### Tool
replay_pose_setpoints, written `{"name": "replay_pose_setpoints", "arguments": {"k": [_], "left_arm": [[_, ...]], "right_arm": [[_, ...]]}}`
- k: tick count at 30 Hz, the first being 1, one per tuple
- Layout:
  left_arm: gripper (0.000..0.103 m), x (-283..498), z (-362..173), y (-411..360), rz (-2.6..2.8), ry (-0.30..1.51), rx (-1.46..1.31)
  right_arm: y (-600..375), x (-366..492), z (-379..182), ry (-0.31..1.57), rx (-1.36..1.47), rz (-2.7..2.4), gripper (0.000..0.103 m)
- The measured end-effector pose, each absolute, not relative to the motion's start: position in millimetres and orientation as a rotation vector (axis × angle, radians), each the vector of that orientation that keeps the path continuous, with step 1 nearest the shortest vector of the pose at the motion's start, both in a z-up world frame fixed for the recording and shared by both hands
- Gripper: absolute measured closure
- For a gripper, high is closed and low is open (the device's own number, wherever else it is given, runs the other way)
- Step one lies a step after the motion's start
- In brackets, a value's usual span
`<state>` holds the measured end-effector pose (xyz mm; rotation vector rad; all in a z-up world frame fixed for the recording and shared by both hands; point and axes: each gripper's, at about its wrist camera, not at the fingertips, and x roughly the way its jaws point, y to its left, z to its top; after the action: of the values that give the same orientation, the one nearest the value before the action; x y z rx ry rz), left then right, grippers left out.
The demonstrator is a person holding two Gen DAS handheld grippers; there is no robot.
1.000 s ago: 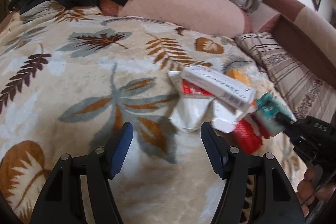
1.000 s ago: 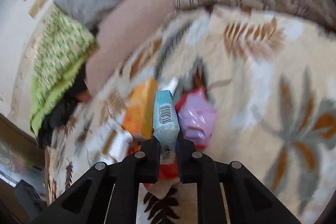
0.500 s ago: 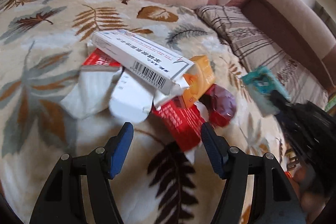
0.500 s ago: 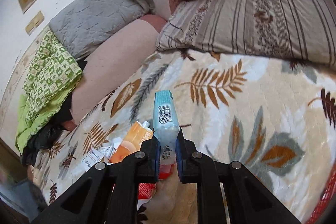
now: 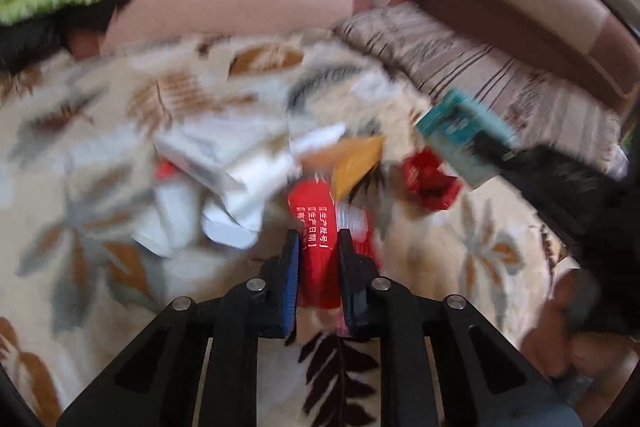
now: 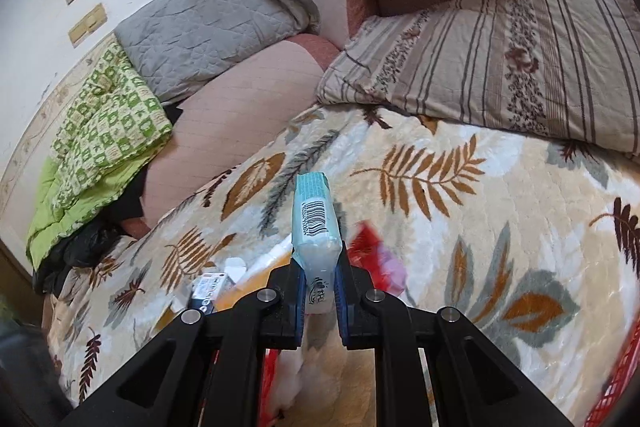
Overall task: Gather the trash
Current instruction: 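Grasp the teal packet with the right tool while the left tool grasps the red box, then lift the teal packet and red box from the pile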
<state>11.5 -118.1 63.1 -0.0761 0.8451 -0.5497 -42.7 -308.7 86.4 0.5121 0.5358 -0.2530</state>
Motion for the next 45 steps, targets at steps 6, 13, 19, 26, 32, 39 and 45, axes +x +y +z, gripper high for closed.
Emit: {"name": "replay_pose_setpoints", "arguments": {"k": [6, 13, 19, 26, 32, 39, 45], "left_arm": [[0.086, 4.9, 91.7, -99.7, -0.478, 0.675, -0.046], [0.086, 16.3, 95.2, -77.2, -0.391, 0.631, -0.087], [0.086, 29.1, 92.6, -57.3, -0.263, 0.614, -0.101], [0.085, 34.5, 89.8, -49.6, -0.216, 0.621, -0.115], [0.085, 33.3, 91.1, -50.8, -0.225, 0.612, -0.115], [0.085, 29.1, 89.3, -59.9, -0.227, 0.598, -0.085], [0.085, 24.7, 89.3, -67.5, -0.225, 0.583, -0.05]], "right_arm": [[-297.3, -44.9, 87.9, 0.53, 0.484, -0.214, 0.09], [-267.6, -40.1, 85.8, 0.541, 0.424, -0.136, 0.09], [-240.5, -38.3, 90.3, 0.514, 0.33, -0.095, 0.09], [-222.9, -35.6, 89.8, 0.508, 0.286, -0.059, 0.09], [-217.8, -34.1, 87.8, 0.509, 0.269, -0.055, 0.09], [-225.8, -35.7, 85.5, 0.515, 0.286, -0.074, 0.09], [-233.6, -38.4, 84.2, 0.519, 0.287, -0.093, 0.09]]}}
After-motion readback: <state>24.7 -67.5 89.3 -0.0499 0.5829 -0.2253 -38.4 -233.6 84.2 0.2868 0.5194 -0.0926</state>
